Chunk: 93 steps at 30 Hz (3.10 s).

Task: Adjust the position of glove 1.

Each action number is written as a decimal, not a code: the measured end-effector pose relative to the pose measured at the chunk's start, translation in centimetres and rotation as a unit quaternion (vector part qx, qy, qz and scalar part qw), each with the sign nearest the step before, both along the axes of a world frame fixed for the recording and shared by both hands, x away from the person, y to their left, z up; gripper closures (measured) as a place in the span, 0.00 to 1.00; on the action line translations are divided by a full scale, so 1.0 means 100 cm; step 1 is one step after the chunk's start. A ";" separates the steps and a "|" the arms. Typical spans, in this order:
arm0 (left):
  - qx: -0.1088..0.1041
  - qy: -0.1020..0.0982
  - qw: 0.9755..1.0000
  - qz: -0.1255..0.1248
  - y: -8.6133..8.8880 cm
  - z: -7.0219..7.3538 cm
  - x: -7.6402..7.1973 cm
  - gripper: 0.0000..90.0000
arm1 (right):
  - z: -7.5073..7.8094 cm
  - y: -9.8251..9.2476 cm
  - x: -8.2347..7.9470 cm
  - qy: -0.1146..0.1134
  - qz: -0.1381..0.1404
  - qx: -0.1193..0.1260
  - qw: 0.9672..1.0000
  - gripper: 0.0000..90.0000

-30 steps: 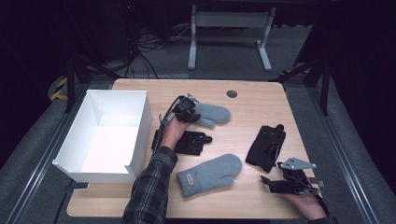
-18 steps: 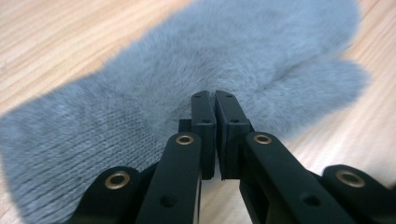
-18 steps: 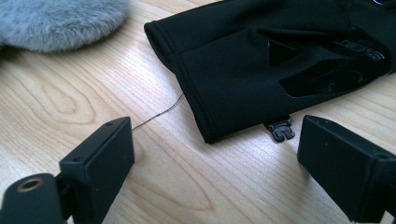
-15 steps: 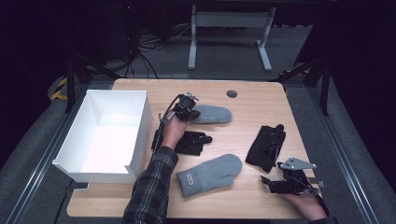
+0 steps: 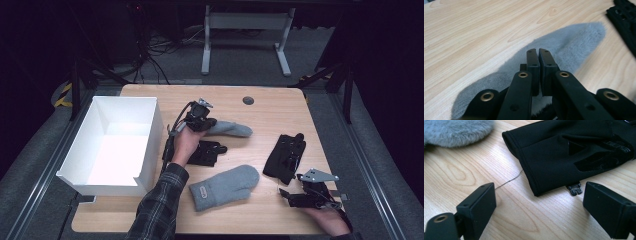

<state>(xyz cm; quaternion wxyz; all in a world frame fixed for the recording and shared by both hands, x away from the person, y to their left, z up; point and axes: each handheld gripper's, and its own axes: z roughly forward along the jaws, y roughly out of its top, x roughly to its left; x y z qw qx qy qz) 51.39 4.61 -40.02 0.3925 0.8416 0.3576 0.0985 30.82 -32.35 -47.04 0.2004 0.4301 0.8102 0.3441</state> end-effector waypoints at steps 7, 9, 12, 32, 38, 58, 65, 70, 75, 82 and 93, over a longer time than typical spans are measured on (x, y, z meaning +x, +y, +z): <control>-0.020 0.004 1.000 0.009 0.008 0.011 -0.017 0.98 | 0.000 0.000 0.000 0.000 0.000 0.000 1.000 0.13; -0.020 0.002 1.000 0.014 0.008 0.013 -0.023 0.98 | 0.000 0.000 0.000 0.000 0.000 0.000 1.000 0.13; -0.033 0.009 0.999 0.016 0.010 0.015 -0.030 0.98 | 0.000 0.000 0.000 0.000 0.000 0.000 1.000 0.13; -0.039 0.009 0.999 -0.012 0.002 0.029 -0.109 0.98 | 0.000 0.000 0.000 0.000 0.000 0.000 1.000 0.13; -0.041 0.006 0.999 -0.017 0.003 0.027 -0.131 0.98 | 0.000 0.000 0.000 -0.001 0.001 0.000 1.000 0.13; -0.042 0.005 0.999 -0.027 0.004 0.023 -0.142 0.98 | 0.030 0.083 -0.017 0.028 0.195 0.039 0.980 1.00; -0.046 0.009 0.999 -0.027 0.005 0.022 -0.145 0.98 | 0.018 0.129 -0.014 0.046 0.247 0.016 0.968 1.00; -0.046 0.010 0.998 -0.034 0.005 0.024 -0.149 0.98 | 0.013 0.133 -0.004 0.047 0.237 -0.002 0.970 1.00; -0.043 0.015 0.998 -0.037 0.004 0.025 -0.154 0.98 | 0.015 0.128 0.009 0.041 0.215 -0.003 0.976 1.00; -0.036 0.024 0.998 -0.045 0.002 0.017 -0.161 0.97 | 0.018 0.124 0.023 0.029 0.193 0.003 0.981 1.00; -0.020 0.003 0.998 -0.051 -0.008 0.021 -0.171 0.97 | 0.042 0.120 0.063 0.004 0.156 0.052 0.986 1.00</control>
